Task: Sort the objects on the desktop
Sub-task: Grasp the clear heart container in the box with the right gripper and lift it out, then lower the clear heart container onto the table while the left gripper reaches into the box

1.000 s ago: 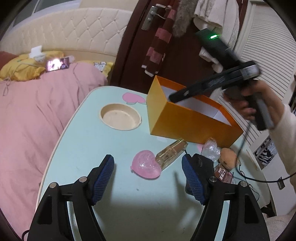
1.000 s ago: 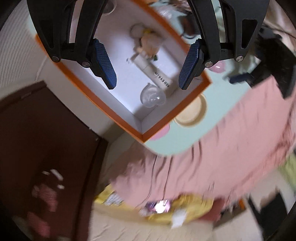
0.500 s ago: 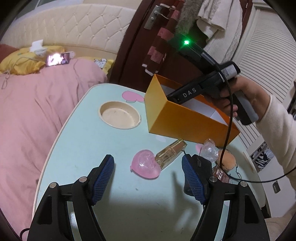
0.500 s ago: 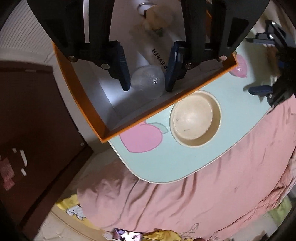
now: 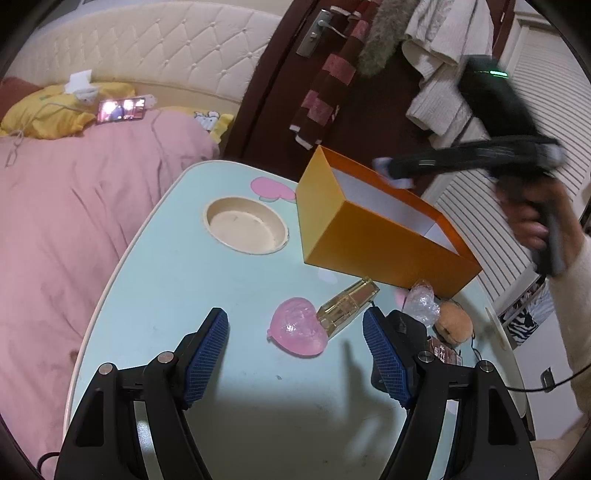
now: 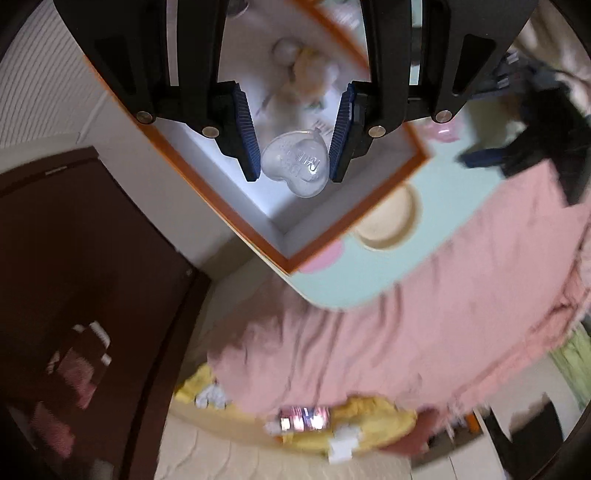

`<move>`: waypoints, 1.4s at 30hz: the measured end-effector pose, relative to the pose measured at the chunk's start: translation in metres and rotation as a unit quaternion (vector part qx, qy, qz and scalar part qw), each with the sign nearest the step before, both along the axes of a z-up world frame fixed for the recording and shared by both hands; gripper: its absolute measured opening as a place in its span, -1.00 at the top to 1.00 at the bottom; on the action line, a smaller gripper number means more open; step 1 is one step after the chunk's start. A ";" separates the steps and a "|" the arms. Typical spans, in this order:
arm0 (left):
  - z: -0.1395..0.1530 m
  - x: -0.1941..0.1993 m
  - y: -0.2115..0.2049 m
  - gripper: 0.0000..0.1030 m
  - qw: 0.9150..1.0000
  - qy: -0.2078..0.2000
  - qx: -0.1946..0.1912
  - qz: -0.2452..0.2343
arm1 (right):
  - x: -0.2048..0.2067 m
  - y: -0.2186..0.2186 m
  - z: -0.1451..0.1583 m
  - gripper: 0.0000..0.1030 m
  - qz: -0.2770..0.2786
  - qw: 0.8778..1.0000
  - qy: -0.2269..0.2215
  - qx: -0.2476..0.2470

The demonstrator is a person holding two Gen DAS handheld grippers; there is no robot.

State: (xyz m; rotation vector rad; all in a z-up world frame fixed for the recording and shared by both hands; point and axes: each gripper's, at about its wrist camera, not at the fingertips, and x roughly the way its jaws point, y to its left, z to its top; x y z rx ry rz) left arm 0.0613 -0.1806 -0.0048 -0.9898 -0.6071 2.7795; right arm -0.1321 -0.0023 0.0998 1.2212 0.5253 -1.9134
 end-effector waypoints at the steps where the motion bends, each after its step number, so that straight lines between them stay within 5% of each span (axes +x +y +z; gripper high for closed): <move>1: 0.000 0.000 -0.001 -0.45 1.000 0.000 0.001 0.001 | 0.011 0.007 0.007 0.23 0.003 1.000 -0.001 -0.014; 5: -0.001 0.000 -0.002 -0.46 1.000 -0.002 0.006 0.007 | 0.048 0.034 0.013 0.23 -0.014 0.999 -0.013 -0.050; 17: 0.001 0.001 -0.003 -0.46 1.000 0.006 -0.009 0.019 | 0.118 0.112 -0.050 0.23 -0.132 0.984 -0.061 -0.101; 24: 0.001 -0.001 -0.003 -0.46 0.999 -0.006 -0.022 0.023 | 0.137 0.127 -0.065 0.21 -0.148 0.984 -0.010 -0.095; 29: 0.007 -0.007 -0.007 -0.46 1.000 -0.017 -0.018 0.015 | 0.142 0.134 -0.061 0.19 -0.156 0.978 0.026 -0.138; 33: 0.035 -0.015 -0.002 -0.46 0.998 0.001 -0.053 -0.016 | 0.157 0.142 -0.047 -0.47 -0.163 0.959 0.080 -0.220; 39: 0.107 -0.061 0.029 -0.42 0.979 0.046 -0.151 -0.131 | 0.155 0.150 -0.050 -0.49 -0.164 0.938 0.055 -0.300; 42: 0.130 -0.110 0.068 0.02 0.953 -0.004 -0.212 -0.217 | 0.148 0.154 -0.053 -0.49 -0.166 0.933 0.037 -0.318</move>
